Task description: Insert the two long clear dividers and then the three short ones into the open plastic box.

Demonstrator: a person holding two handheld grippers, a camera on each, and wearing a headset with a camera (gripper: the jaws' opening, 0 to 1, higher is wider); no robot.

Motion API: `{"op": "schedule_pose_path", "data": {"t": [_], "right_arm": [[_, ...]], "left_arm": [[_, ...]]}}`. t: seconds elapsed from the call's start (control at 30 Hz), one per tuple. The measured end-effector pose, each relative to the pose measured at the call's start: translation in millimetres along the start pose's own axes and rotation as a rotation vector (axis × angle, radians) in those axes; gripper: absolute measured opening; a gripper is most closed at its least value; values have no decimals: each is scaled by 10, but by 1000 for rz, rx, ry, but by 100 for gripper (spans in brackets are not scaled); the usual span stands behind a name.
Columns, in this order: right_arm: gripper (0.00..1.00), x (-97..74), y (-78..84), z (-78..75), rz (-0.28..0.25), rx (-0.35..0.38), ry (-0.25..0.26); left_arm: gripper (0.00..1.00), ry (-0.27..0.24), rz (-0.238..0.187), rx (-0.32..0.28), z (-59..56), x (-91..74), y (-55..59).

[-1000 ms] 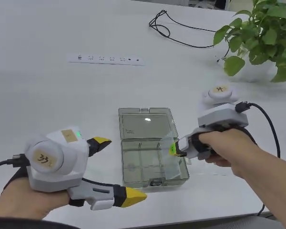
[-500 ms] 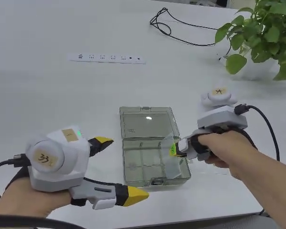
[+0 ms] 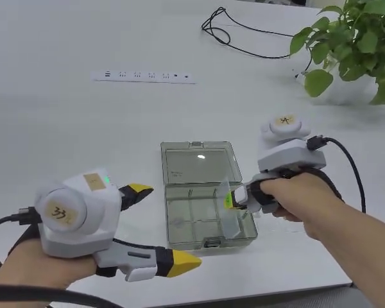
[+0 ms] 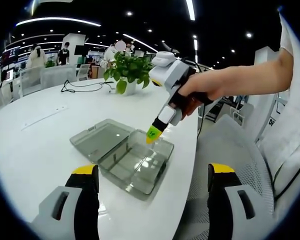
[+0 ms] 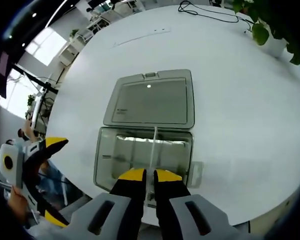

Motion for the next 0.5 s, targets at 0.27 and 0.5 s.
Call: {"op": "schedule_pose_path", "data": {"t": [0.27,0.5], "right_arm": [[9,101,41,-11,6,-26,-11],[10,160,66,-54,8,-39,-17]], "left_arm": [[93,-2,9,1,5,6,28],[95,-5,23,8,18,17,70]]}}
Point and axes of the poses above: the centre of the closed fingertips' face, and the gripper's own axes: x roughly forward along the fingers, z roughly to its left, y roughly out of its underside, the point moved 8 cm from there along -x, roughly backward along the fingers, and after that the axes turned 14 degrees about -y, right-handed, at the moved point
